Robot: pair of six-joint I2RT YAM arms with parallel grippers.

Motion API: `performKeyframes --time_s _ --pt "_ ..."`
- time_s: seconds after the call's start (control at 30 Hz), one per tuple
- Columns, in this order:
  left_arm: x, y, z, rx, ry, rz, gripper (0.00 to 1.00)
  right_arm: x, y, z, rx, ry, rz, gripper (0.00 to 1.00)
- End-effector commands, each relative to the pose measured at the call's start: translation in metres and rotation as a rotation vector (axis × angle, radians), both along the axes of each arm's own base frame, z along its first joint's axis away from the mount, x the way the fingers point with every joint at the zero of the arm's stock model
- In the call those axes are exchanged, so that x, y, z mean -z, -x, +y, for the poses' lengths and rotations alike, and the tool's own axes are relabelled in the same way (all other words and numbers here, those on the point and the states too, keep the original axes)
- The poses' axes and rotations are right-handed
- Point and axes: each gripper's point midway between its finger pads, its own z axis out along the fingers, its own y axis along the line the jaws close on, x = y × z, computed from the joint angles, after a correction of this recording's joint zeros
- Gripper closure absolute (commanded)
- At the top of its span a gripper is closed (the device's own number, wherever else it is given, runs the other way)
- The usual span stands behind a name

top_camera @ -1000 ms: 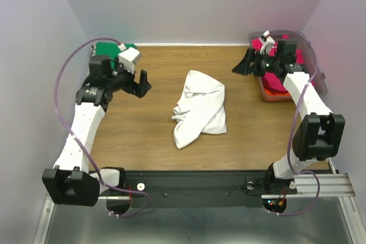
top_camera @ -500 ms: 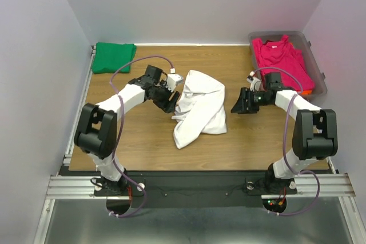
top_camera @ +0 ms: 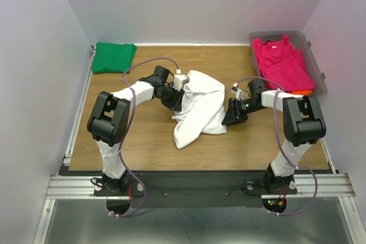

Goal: Fold and stack the t-shirts
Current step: Move the tshirt to the center of the board, then flatten the tshirt out

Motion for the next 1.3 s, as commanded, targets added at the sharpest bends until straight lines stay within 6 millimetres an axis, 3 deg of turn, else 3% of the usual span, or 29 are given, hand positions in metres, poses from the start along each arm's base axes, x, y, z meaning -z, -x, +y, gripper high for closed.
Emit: performKeyframes --time_s 0.0,0.03,0.07,0.1,0.13,0.17,0.27,0.43,0.47,0.53,0.57,0.6,0.63,0.67,0.73,0.77,0.8,0.83,0.87,0.9,1.03,1.07,1.17,1.27 --pt "-0.001 0.000 -0.005 0.003 0.014 0.011 0.62 0.011 -0.011 0.005 -0.035 0.022 -0.012 0.54" --pt "0.000 0.002 -0.003 0.000 0.011 0.014 0.67 0.012 -0.013 0.006 -0.035 0.021 -0.011 0.54" --pt "0.000 0.005 0.001 -0.001 -0.003 0.008 0.73 0.014 -0.016 0.006 -0.032 0.022 -0.004 0.66" --pt "0.000 0.007 0.005 -0.004 -0.014 0.007 0.91 0.014 -0.018 0.006 -0.029 0.020 0.001 0.74" --pt "0.001 0.009 0.011 -0.014 -0.030 0.012 0.99 0.014 -0.026 0.007 -0.031 0.029 -0.008 0.94" --pt "-0.003 0.010 0.020 -0.021 -0.049 -0.007 1.00 0.014 -0.030 0.005 -0.026 0.044 -0.007 0.99" --pt "-0.016 0.018 0.041 -0.025 -0.086 -0.032 1.00 0.008 -0.058 -0.002 -0.019 0.112 -0.087 0.99" --pt "-0.021 0.058 0.072 0.086 -0.196 -0.067 1.00 0.002 -0.114 -0.014 0.008 0.230 -0.196 0.99" --pt "-0.022 0.065 0.077 0.096 -0.218 -0.077 1.00 -0.003 -0.133 -0.015 0.015 0.244 -0.221 0.99" --pt "-0.020 0.079 0.086 0.154 -0.257 -0.071 1.00 -0.009 -0.151 -0.010 0.009 0.237 -0.251 0.99" --pt "-0.018 0.084 0.091 0.162 -0.275 -0.067 1.00 -0.026 -0.168 -0.005 0.008 0.224 -0.294 0.99" --pt "-0.017 0.086 0.093 0.174 -0.282 -0.067 1.00 -0.030 -0.175 -0.003 0.011 0.225 -0.300 0.99" --pt "-0.015 0.093 0.096 0.189 -0.293 -0.043 1.00 -0.026 -0.179 -0.001 0.007 0.224 -0.289 0.95" --pt "-0.013 0.096 0.097 0.210 -0.298 -0.034 0.88 -0.033 -0.182 0.002 0.003 0.217 -0.287 0.77" --pt "-0.012 0.099 0.100 0.221 -0.301 -0.018 0.68 -0.053 -0.196 0.001 0.010 0.228 -0.340 0.61" --pt "-0.016 0.101 0.099 0.230 -0.288 -0.013 0.60 -0.066 -0.194 -0.001 0.007 0.237 -0.356 0.51" --pt "-0.021 0.100 0.099 0.233 -0.277 -0.018 0.44 -0.074 -0.192 -0.003 0.005 0.249 -0.371 0.48" --pt "-0.026 0.099 0.102 0.219 -0.265 -0.019 0.38 -0.078 -0.186 -0.006 -0.012 0.265 -0.381 0.43" --pt "-0.036 0.095 0.100 0.211 -0.236 -0.043 0.34 -0.097 -0.179 -0.007 -0.018 0.263 -0.412 0.42" --pt "-0.046 0.087 0.100 0.195 -0.216 -0.073 0.28 -0.096 -0.165 -0.009 -0.036 0.268 -0.385 0.41" --pt "-0.066 0.054 0.100 0.118 -0.197 -0.173 0.27 -0.090 -0.108 -0.005 -0.129 0.228 -0.289 0.41" --pt "-0.065 0.045 0.105 0.083 -0.208 -0.183 0.27 -0.074 -0.088 -0.006 -0.150 0.227 -0.225 0.41" --pt "-0.061 0.014 0.113 0.001 -0.239 -0.213 0.27 -0.053 -0.047 -0.001 -0.230 0.241 -0.145 0.42" --pt "-0.049 -0.005 0.114 -0.022 -0.255 -0.196 0.27 -0.040 -0.025 0.006 -0.291 0.253 -0.110 0.42"
